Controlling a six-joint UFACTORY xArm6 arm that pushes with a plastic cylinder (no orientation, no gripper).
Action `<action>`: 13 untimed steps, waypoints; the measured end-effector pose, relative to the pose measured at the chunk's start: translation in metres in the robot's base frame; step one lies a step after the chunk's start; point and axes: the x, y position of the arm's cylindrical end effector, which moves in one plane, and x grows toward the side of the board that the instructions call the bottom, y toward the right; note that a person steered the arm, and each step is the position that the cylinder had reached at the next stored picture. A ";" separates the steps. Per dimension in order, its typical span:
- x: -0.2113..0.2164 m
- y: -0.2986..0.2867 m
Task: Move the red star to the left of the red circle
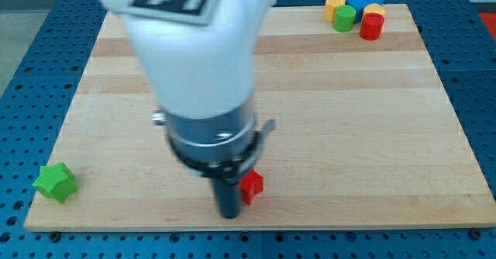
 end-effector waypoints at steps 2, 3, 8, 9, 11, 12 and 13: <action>-0.031 0.048; -0.034 0.021; -0.051 -0.017; -0.080 -0.031; -0.133 -0.030; -0.156 -0.009; -0.191 -0.008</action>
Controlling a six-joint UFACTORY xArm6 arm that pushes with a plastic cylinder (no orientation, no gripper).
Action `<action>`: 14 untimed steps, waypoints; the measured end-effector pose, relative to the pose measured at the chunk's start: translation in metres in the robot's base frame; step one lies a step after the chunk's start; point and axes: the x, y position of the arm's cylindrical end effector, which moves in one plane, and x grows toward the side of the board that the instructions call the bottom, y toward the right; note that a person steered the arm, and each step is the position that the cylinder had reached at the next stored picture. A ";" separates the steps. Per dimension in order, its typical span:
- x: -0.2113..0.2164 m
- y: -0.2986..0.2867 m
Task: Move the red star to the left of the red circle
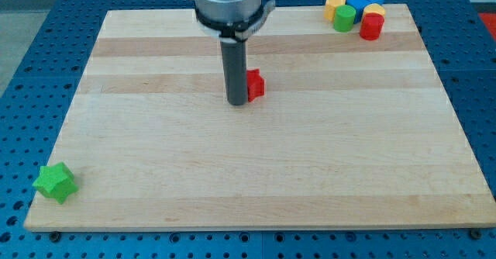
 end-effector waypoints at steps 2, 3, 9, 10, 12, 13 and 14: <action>-0.047 0.049; -0.072 0.072; -0.100 0.134; -0.086 0.143; -0.086 0.172; -0.099 0.177; -0.110 0.177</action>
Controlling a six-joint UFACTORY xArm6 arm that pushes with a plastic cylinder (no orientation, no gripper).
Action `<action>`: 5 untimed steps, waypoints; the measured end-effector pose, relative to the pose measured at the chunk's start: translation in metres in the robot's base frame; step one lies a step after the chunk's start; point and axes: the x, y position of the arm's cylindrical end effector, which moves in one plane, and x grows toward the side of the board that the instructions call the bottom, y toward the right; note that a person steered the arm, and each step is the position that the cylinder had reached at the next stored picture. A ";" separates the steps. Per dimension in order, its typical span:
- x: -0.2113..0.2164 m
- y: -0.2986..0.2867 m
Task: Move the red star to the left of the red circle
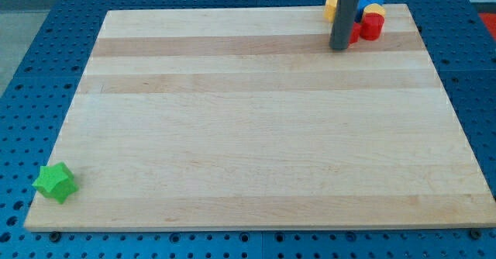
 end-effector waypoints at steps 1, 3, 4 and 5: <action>0.000 0.002; -0.001 0.014; 0.015 -0.010; 0.036 -0.106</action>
